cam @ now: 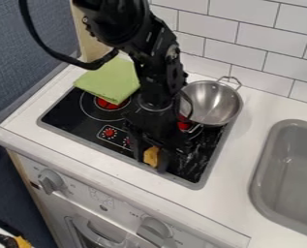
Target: Pick the beige object and put it on the cloth on the upper left corner of the hob
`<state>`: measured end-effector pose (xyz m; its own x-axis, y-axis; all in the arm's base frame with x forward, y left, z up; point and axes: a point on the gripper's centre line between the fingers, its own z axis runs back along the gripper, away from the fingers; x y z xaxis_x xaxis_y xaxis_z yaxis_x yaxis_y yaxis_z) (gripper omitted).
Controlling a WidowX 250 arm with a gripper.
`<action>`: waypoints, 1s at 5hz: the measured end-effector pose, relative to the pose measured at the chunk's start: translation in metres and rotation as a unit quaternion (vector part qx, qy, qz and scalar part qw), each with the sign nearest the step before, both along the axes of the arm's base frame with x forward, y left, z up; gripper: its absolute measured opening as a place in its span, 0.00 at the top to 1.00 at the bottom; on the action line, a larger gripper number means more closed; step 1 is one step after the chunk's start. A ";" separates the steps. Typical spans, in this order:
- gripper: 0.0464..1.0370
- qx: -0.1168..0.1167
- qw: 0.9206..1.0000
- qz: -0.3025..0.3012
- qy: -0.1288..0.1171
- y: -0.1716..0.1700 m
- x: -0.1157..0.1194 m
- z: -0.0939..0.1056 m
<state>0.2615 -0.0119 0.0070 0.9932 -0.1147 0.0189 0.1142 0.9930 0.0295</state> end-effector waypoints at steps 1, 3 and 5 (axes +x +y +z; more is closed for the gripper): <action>0.48 0.009 1.000 -0.011 -0.017 0.001 -0.006 0.018; 0.48 -0.006 0.991 0.103 -0.085 0.061 0.023 0.063; 0.48 -0.007 0.983 0.171 -0.070 0.114 0.077 0.044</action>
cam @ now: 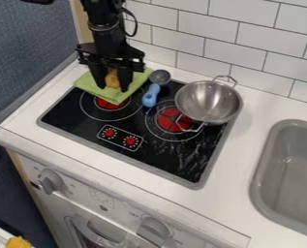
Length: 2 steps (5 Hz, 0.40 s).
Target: Pick the beige object and put it on the cloth on the upper left corner of the hob
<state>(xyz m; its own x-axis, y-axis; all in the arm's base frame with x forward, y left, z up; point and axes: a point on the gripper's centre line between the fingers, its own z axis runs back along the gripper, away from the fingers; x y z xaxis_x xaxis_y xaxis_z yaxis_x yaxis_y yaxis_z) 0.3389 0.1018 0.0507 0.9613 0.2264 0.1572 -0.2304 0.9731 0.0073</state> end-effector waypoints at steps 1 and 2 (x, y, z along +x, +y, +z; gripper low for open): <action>0.48 -0.005 1.000 0.020 0.009 0.013 0.015 -0.009; 0.48 -0.004 0.999 0.034 0.011 0.028 0.029 -0.013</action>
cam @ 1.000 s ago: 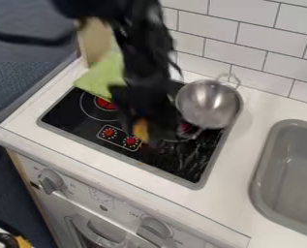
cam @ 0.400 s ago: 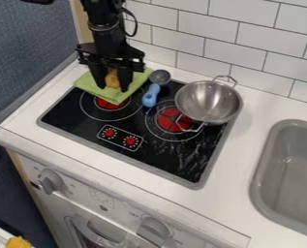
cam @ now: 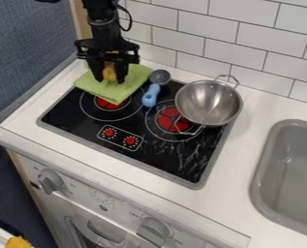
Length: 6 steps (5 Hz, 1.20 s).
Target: Pick the beige object and put it on the cloth on the upper left corner of the hob
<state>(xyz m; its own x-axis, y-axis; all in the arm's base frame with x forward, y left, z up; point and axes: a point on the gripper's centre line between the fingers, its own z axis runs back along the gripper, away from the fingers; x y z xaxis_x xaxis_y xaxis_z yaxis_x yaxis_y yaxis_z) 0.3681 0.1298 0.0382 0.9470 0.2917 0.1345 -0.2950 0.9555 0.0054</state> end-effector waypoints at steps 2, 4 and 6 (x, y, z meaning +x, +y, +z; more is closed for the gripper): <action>0.12 -0.007 1.000 0.002 0.003 -0.001 0.000 0.000; 0.03 -0.003 1.000 -0.011 -0.015 -0.005 -0.004 0.022; 0.04 -0.010 0.997 -0.060 -0.051 -0.032 -0.009 0.065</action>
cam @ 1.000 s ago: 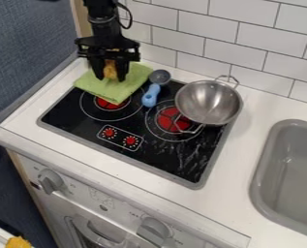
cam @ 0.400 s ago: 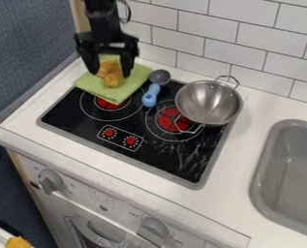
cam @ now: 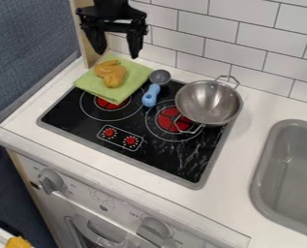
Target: Pick the beige object and put it on the cloth on the upper left corner of the hob
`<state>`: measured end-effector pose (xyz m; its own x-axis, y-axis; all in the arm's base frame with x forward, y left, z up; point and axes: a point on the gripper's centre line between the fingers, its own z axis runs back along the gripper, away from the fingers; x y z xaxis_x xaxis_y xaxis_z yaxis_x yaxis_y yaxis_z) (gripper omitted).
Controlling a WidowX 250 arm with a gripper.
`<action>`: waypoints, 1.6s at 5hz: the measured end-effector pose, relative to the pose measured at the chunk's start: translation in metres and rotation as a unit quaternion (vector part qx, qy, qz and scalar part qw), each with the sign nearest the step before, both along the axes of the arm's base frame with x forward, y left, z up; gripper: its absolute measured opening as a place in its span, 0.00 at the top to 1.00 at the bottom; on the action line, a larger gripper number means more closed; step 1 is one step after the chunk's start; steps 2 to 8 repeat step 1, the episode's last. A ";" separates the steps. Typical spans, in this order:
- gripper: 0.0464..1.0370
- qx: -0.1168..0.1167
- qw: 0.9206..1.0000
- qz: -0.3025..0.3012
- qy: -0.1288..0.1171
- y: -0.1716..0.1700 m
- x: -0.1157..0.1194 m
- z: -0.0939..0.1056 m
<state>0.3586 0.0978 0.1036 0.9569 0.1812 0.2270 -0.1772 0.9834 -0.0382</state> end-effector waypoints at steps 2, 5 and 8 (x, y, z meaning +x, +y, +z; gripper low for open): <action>0.04 0.003 1.000 -0.016 0.002 -0.007 -0.003 0.001; 0.04 0.003 1.000 -0.016 0.002 -0.007 -0.003 0.001; 0.04 0.003 1.000 -0.016 0.002 -0.007 -0.003 0.001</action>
